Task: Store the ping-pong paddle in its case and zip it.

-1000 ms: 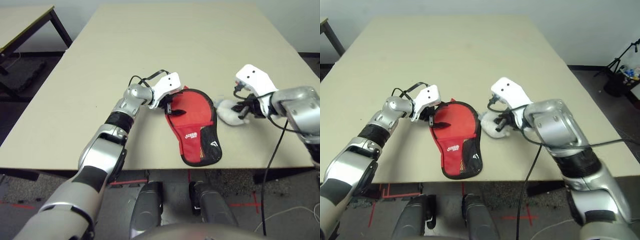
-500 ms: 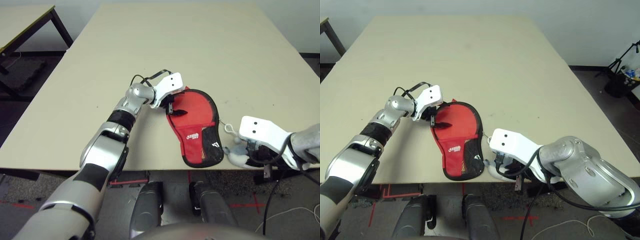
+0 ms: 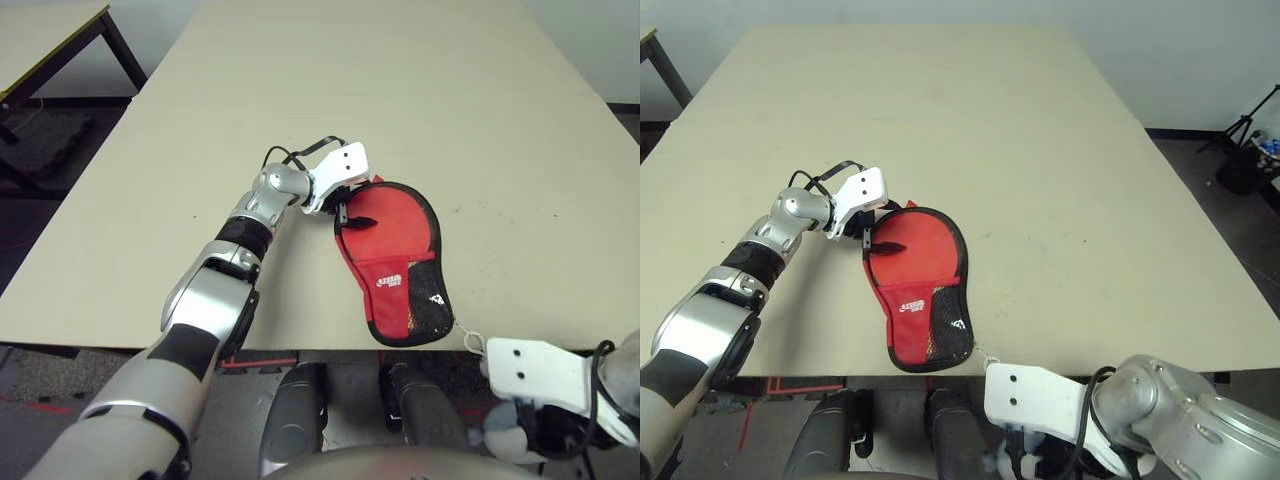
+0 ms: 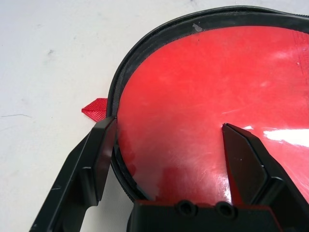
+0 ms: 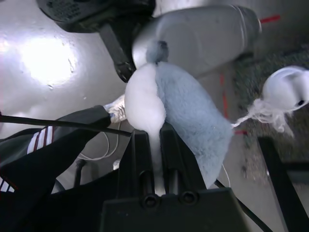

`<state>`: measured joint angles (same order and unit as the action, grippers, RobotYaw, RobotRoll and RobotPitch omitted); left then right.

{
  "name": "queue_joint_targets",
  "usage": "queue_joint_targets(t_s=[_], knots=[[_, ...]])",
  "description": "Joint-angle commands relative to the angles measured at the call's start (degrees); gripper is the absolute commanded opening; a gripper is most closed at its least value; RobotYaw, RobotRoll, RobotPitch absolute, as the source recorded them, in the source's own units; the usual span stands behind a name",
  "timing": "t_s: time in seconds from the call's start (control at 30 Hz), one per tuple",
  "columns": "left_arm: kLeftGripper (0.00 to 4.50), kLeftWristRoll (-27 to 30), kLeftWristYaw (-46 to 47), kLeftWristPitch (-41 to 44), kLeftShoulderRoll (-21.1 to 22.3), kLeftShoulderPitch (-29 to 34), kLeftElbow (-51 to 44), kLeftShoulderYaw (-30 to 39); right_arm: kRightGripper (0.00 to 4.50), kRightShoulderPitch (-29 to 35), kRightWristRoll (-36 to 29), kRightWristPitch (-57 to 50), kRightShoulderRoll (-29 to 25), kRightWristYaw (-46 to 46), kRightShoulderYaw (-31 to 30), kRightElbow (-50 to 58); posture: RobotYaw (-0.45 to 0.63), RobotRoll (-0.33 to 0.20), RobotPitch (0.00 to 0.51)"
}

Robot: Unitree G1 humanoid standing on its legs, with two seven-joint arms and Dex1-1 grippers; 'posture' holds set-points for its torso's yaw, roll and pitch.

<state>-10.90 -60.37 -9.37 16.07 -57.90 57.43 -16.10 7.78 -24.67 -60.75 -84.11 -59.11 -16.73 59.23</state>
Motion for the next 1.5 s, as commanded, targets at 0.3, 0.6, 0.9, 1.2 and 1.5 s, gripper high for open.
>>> queue_joint_targets(t_s=[0.3,0.6,0.9,1.2,1.5], knots=[[4.50,-2.6,0.1,1.0,0.0,2.6,2.8,-2.6,1.30,-8.4,-9.0,-3.1,0.0,-7.8,4.0,-4.9,-0.14,0.000,0.153],[4.50,-2.2,-0.9,1.1,0.4,3.1,1.6,-2.4,4.27,-7.5,-15.1,-9.4,1.7,-3.8,7.4,-4.2,-0.13,0.000,0.150],[4.50,-1.6,-1.3,1.3,0.8,3.4,0.8,-2.0,4.47,-34.4,-23.3,-10.9,-2.4,-19.4,16.5,-37.4,-0.12,0.000,0.154],[4.50,2.6,-1.0,4.8,0.5,3.6,-2.3,2.0,4.47,-54.1,-14.6,-12.0,25.3,4.9,20.8,-60.8,-0.10,0.000,0.157],[4.50,11.2,5.5,10.8,-0.8,3.5,-7.0,10.8,4.47,-52.2,-5.2,5.7,43.0,25.8,30.1,-70.3,-0.07,0.000,0.158]])
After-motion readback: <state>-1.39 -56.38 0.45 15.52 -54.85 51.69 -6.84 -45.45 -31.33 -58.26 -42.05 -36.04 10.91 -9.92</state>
